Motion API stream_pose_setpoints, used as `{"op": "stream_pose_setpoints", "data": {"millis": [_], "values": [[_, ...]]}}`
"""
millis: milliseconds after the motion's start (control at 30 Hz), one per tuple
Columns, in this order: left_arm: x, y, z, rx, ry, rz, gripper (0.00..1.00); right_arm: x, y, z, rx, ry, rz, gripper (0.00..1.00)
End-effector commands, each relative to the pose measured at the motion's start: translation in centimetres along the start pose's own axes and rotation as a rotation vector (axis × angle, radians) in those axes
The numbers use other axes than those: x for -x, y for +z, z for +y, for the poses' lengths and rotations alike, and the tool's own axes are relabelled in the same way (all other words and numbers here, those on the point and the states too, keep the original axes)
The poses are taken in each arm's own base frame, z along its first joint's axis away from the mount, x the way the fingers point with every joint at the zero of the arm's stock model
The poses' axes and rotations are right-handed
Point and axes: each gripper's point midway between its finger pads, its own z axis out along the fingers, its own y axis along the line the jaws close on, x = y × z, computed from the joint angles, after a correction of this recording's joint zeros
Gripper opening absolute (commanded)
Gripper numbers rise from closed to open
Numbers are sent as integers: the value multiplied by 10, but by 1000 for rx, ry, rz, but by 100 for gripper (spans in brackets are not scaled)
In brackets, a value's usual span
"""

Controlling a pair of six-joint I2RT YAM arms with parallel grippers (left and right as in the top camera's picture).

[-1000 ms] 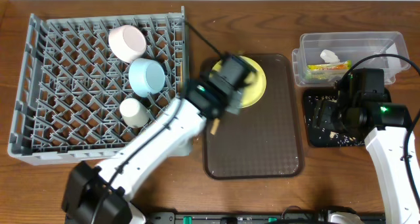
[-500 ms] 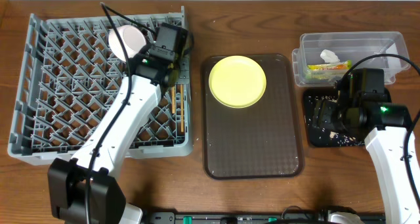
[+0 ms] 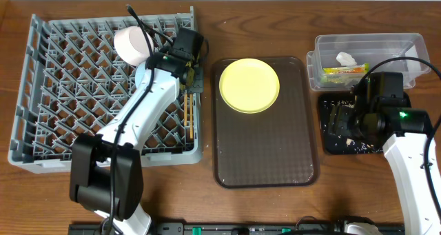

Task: Sort waste into correct bins and load items into the dishwasher rack
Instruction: 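Grasp the second chopstick with the left gripper and place it in the rack, then reach the left gripper to the yellow plate and grasp its edge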

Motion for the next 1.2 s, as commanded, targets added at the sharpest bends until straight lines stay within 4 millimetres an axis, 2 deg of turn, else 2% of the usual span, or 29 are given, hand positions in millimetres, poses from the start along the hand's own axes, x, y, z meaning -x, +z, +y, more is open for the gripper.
{"op": "stream_pose_setpoints", "data": {"millis": [0, 67, 100, 200, 400, 467, 567, 733, 767, 933, 1167], "values": [[3, 0, -1, -5, 16, -10, 14, 4, -6, 1, 2, -17, -25, 70], [3, 0, -1, -4, 18, -9, 17, 4, -6, 1, 2, -17, -25, 70], [3, -1, -1, -5, 18, -9, 24, 4, -6, 1, 2, -17, -25, 70], [4, -5, -1, -8, 18, -19, 24, 4, -6, 1, 2, -17, -25, 70], [14, -32, -2, -36, 9, -87, 28, 5, -6, 1, 2, -17, -26, 70], [17, -44, -8, -73, 10, -112, 29, 5, -6, 1, 2, -17, -27, 70], [20, -56, -30, -164, 31, -141, 29, 5, -6, 1, 3, -17, -29, 70], [16, -60, -74, -241, 118, -167, 30, 5, -6, 1, 3, -17, -28, 70], [12, -58, -94, -263, 180, -179, 30, 5, -6, 1, 3, -17, -27, 70], [-5, -46, -146, -306, 367, -190, 31, 5, -6, 1, 3, -16, -25, 71], [-40, -12, -195, -330, 562, -153, 37, 4, -6, 1, 3, -16, -24, 72]]}}
